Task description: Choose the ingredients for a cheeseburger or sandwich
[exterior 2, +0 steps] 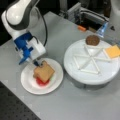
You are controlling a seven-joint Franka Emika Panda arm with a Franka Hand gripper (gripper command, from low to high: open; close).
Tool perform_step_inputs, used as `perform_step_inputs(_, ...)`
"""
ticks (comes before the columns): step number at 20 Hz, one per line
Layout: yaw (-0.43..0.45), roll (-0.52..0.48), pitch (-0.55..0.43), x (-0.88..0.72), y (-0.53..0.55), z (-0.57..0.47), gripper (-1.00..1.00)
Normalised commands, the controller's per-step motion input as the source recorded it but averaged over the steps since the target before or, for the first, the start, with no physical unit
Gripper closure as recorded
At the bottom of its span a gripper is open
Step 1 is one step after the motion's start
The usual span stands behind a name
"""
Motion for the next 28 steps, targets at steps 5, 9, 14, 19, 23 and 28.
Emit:
perform_step_inputs(5,0.075,0.145,-0.125,0.18,-0.18,-0.05,1.0)
perform_step_inputs(9,0.106,0.117,-0.109,0.17,-0.23,-0.06,-1.0)
perform_step_inputs(14,0.118,0.089,-0.092,0.18,-0.2,-0.06,-1.0)
perform_step_inputs(19,0.119,0.092,-0.099,0.18,-0.18,-0.06,-1.0)
perform_step_inputs(23,0.12,0.089,-0.102,0.17,-0.17,-0.07,-1.0)
perform_step_inputs(28,0.128,0.079,-0.074,0.12,-0.17,-0.03,-1.0)
